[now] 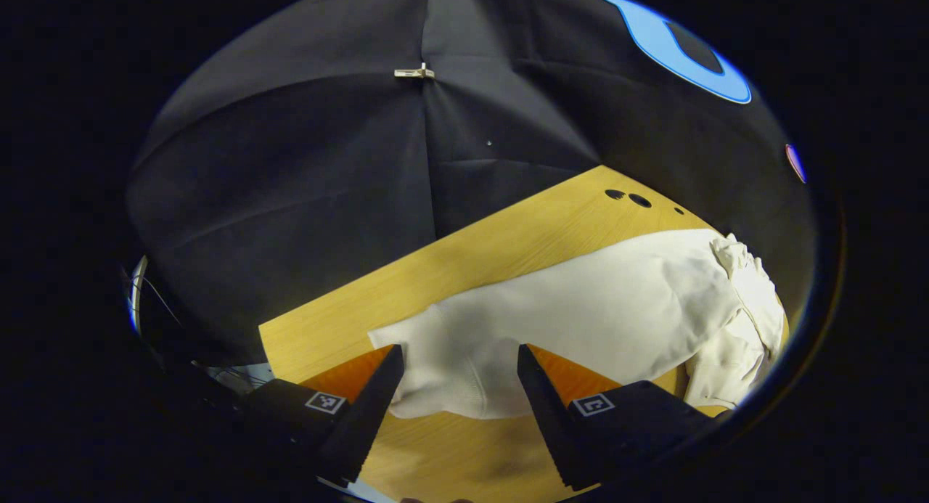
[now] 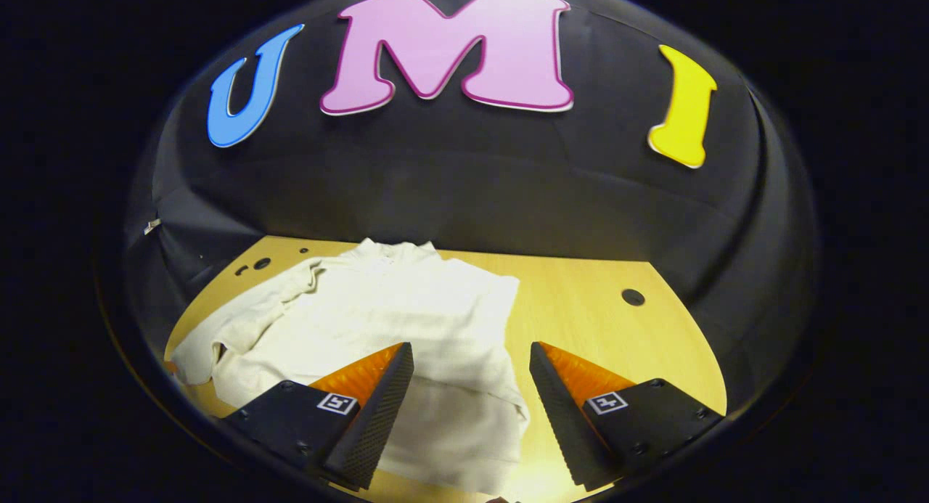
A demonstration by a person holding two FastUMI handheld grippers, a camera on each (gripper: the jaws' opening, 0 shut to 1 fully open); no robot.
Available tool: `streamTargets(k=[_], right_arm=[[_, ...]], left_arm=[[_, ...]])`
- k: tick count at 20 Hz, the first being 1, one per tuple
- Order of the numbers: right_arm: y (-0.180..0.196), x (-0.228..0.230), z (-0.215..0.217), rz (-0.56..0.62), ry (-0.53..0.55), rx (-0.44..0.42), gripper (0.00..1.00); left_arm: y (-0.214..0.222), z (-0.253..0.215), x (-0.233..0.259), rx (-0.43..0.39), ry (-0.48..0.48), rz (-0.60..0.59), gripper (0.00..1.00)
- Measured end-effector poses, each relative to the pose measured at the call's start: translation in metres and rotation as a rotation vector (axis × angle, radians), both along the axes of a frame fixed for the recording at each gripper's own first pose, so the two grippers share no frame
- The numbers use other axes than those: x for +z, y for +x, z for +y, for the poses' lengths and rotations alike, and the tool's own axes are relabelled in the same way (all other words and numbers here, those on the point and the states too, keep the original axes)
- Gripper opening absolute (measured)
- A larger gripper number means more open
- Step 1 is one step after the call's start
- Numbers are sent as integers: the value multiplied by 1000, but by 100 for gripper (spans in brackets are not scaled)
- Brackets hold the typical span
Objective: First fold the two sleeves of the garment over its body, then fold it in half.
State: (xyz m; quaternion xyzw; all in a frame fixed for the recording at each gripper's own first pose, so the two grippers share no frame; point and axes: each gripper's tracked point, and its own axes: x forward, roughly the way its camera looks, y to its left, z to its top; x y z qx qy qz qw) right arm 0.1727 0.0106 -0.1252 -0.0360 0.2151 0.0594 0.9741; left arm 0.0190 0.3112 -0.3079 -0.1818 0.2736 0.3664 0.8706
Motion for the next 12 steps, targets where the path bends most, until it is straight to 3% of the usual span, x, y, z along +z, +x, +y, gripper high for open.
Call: streamTargets(k=[2, 8, 10, 11, 12], right_arm=[[-7, -4, -21, 12, -9, -32, 98], [-27, -21, -35, 49, -20, -45, 98], [-33, -32, -29, 79, -16, -31, 98], [-35, -35, -25, 84, -7, -23, 98], [-36, -34, -21, 80, 4, -18, 98]], left_arm=[[0, 2, -8, 4, 32, 77, 99], [7, 0, -10, -10, 34, 84, 96], [12, -4, -11, -44, 36, 95, 90], [17, -8, -10, -62, 36, 107, 76], [21, -10, -11, -80, 36, 119, 67]])
